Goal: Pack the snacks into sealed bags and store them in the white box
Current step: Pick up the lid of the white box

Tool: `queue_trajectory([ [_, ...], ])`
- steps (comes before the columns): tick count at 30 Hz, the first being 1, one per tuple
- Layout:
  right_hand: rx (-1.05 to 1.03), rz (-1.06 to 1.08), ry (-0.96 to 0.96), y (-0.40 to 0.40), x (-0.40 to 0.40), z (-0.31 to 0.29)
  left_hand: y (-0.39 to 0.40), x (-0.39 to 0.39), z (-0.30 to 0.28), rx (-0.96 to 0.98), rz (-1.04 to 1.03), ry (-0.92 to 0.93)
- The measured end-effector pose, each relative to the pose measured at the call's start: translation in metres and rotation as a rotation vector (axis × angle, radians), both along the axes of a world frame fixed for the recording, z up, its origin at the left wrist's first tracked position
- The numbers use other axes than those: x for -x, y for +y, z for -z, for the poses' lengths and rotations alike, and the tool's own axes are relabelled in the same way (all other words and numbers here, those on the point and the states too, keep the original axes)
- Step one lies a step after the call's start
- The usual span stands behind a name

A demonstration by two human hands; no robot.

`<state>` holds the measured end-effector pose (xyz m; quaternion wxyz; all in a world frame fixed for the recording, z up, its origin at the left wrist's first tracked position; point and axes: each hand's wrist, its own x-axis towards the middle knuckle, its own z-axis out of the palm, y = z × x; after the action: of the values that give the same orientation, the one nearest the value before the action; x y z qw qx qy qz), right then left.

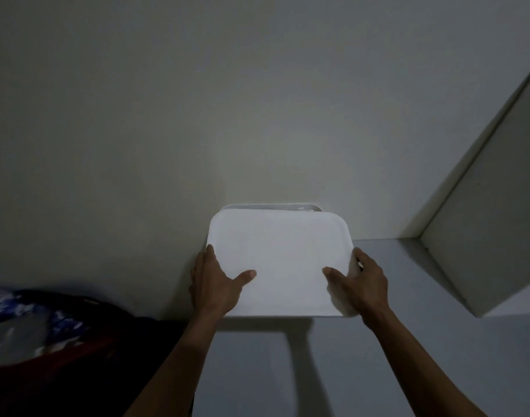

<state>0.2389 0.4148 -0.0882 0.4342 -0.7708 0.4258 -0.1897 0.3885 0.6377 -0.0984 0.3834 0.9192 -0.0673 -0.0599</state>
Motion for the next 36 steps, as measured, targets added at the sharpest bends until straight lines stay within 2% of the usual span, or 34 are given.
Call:
queue_trajectory([
  [10,-0.075,-0.051,0.041,-0.058,-0.083,0.027,-0.052,-0.070,0.025,-0.045,-0.041,0.103],
  [20,-0.100,-0.073,0.081,-0.076,-0.111,0.051,-0.067,-0.097,0.040,-0.145,-0.050,0.058],
  [29,0.002,-0.128,0.158,-0.079,-0.120,0.057,-0.071,-0.108,0.047,-0.204,-0.039,0.039],
  [33,0.134,-0.214,0.215,-0.071,-0.116,0.061,-0.070,-0.102,0.049,-0.313,0.018,0.033],
  [36,0.156,-0.253,0.239,-0.069,-0.114,0.063,-0.069,-0.095,0.049,-0.392,0.043,-0.010],
])
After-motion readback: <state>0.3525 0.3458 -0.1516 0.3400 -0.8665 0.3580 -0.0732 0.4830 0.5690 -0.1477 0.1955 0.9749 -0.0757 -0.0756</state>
